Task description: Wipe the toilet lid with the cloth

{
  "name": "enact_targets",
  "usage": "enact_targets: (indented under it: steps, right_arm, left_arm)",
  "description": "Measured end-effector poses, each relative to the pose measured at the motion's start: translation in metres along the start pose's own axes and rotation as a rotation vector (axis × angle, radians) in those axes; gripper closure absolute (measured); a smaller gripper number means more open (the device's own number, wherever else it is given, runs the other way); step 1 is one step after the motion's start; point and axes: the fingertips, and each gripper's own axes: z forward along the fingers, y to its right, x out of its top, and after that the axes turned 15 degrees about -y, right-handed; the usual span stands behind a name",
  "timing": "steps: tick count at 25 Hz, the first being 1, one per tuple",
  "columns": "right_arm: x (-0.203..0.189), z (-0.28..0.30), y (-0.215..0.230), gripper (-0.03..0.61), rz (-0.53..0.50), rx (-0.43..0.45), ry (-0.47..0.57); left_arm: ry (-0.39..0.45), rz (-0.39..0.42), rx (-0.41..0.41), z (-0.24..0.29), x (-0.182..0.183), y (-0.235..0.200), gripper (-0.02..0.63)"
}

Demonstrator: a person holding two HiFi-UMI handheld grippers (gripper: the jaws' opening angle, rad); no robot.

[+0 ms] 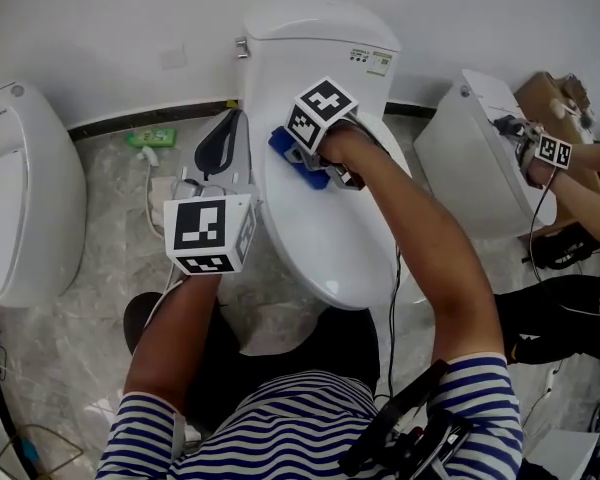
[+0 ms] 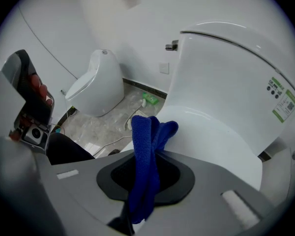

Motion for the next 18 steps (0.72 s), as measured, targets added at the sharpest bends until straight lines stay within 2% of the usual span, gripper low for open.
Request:
enact_targets:
  steps: [8,13,18]
  right_arm:
    - [0.019,0.017,-0.057,0.518,-0.073,0.09,-0.01]
    - [0.018,0.007,-0.048,0.518,-0.054,0.086,0.023]
    - [-0.006,-0.021,-0.012,0.518,0.019,0.05,0.066]
  left_arm:
    - [0.009,-0.001,0.015,-0.011,0.003,-0.01,0.609]
    - [0.01,0.003,0.015,-0.011,0.002,-0.01,0.609]
    - [-0.002,0.014,-0.003,-0.004,-0.001,0.0,0.609]
